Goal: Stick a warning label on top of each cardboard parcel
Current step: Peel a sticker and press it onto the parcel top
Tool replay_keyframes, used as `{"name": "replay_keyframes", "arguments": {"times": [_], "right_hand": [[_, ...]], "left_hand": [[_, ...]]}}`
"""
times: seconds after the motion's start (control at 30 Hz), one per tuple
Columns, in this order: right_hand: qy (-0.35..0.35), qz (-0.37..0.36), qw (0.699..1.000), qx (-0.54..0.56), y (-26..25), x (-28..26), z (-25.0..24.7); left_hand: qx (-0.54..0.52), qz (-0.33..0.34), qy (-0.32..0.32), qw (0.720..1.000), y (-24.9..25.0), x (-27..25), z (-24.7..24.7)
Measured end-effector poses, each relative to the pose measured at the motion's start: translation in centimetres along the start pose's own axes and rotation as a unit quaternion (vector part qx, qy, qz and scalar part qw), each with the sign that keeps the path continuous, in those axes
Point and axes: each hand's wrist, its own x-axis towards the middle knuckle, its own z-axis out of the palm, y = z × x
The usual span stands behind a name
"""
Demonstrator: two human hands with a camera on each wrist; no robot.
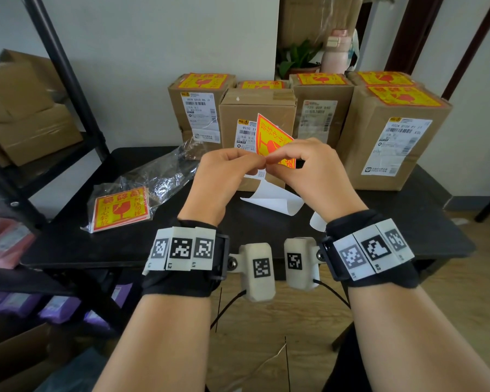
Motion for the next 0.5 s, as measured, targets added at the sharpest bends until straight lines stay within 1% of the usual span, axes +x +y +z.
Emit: {"name": "replay_keyframes", "arguments": {"times": [0.13, 0.3, 0.5], "right_hand": [[-0.001, 0.000, 1.000, 0.001, 0.03, -0.07, -0.02], [-0.012, 0.003, 1.000, -0.010, -0.03, -0.22, -0.31], [-0.016, 0.009, 1.000, -0.004, 0.02, -0.26, -0.28]], "left_hand": [[0.001, 0.005, 0.007, 1.000, 0.05, -0.03, 0.10], [-0.003, -0.004, 0.004, 1.000, 0.00, -0.03, 0.22], [-0.006, 0.006, 0.001, 1.000, -0.19, -0.14, 0.08]]}}
